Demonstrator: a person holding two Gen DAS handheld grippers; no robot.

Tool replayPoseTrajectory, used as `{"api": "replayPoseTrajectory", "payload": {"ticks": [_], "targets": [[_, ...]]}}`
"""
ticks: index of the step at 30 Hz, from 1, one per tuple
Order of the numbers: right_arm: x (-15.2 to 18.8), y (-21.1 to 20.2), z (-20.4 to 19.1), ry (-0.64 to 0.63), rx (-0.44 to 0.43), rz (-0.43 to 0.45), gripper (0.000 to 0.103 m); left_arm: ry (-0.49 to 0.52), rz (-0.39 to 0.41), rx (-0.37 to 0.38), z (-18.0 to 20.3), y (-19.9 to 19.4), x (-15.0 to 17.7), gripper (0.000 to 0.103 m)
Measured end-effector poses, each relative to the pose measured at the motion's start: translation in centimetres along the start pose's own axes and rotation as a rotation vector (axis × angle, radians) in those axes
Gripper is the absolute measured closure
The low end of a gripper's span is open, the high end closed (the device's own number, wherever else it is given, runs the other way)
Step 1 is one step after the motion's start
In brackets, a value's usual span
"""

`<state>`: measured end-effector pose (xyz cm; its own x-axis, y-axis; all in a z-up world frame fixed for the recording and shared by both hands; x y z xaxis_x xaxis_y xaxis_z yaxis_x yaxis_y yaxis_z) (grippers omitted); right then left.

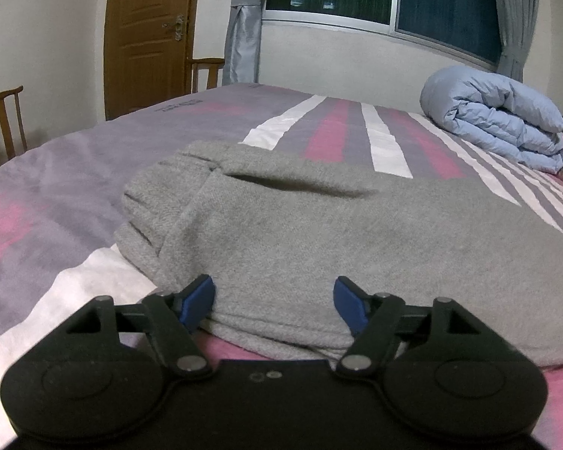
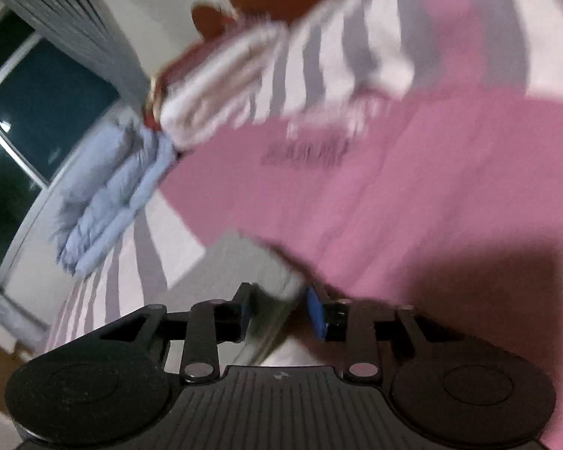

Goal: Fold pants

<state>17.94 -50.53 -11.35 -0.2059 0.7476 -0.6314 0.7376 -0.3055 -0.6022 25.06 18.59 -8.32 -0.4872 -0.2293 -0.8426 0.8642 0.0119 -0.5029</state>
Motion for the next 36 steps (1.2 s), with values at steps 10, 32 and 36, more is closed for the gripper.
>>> {"api": "replayPoseTrajectory", "payload": {"ticks": [10,32,36], "targets": [[5.9,-4.6,-13.3,-0.547,-0.316,0.013,0.071,0.131,0.056,0.06,5.5,-0.4,-4.6,0.027],[31.3,0.6,-46.5,-1.063,-0.702,-0.163,0.071,-0.164,-0.037,-0.253,-14.5,-0.6,-7.0,0.035],[33.6,1.2,-48.7,-1.129,-0.705,-0.138,0.07,-0.171,-0.046,-0.275,-16.8,-1.9,-5.9,0.035]]}}
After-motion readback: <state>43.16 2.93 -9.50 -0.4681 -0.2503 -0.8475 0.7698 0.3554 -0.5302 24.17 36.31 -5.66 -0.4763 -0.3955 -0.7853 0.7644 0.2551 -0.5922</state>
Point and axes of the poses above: each gripper's, at about its wrist camera, not at the fingertips, and y roughly the way its jaws point, z to its right, x to its underside, the point moved 2 cm from there along y, roughly the way its jaws point, and after that the axes turned 15 degrees about x, right-handed, at the moved point
